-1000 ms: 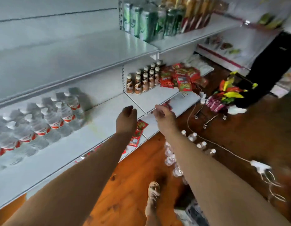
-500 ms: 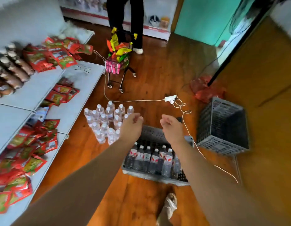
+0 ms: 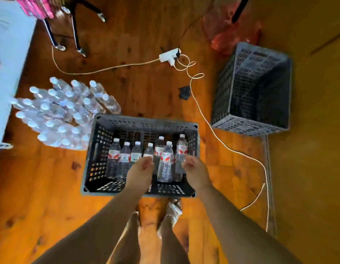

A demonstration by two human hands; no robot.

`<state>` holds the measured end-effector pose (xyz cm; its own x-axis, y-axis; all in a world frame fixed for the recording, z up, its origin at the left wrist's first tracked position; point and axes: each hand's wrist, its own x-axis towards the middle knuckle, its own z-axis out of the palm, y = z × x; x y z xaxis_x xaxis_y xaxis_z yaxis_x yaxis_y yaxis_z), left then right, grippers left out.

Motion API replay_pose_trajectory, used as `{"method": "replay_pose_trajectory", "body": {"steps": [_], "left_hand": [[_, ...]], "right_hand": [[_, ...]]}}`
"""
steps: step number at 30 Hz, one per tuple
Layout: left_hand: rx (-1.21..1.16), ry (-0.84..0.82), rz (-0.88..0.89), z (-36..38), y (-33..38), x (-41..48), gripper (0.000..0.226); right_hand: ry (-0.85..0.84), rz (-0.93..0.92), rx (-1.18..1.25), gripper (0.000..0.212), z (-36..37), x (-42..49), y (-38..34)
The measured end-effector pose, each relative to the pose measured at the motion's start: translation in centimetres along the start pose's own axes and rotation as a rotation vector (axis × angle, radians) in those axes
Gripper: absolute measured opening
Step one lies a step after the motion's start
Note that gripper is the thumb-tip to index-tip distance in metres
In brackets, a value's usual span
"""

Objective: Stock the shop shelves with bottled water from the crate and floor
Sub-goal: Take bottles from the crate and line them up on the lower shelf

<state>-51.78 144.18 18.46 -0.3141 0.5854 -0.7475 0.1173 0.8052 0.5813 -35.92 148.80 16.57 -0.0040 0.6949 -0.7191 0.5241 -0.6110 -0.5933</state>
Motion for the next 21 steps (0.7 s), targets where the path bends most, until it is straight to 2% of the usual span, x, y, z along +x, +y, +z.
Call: {"method": "replay_pose_trajectory", "body": {"steps": [3, 6, 10, 12, 15, 17, 21], "left_hand": [[0.046, 0.033, -0.08, 2.0, -3.5, 6.0, 0.027], [0.096, -0.002, -0.106, 4.6, -7.5, 12.5, 0.026], [0.045, -0.041, -0.199, 8.7, -13.2, 20.9, 0.029], [0.018, -0.101, -0.233, 10.8, -15.8, 24.1, 0.025], [-0.028, -0.135, -0.236, 13.1, -19.1, 27.3, 0.014], [-0.014, -0.176, -0.224, 14.0, -20.8, 28.5, 0.03], [-0.129, -0.222, -0.208, 15.6, -21.7, 29.4, 0.04]], "right_hand": [[-0.032, 0.096, 0.041, 0.038, 2.8, 5.8, 3.9], [-0.026, 0.164, 0.049, 0.038, 6.1, 11.7, 8.3], [-0.021, 0.193, -0.003, 0.031, 10.5, 19.7, 14.2], [-0.015, 0.218, -0.034, 0.027, 12.6, 23.0, 17.3], [0.022, 0.28, 0.046, 0.032, 15.2, 25.8, 20.5], [0.069, 0.285, 0.132, 0.034, 16.4, 26.2, 21.6], [0.095, 0.323, 0.279, 0.034, 17.5, 25.9, 22.4]]}}
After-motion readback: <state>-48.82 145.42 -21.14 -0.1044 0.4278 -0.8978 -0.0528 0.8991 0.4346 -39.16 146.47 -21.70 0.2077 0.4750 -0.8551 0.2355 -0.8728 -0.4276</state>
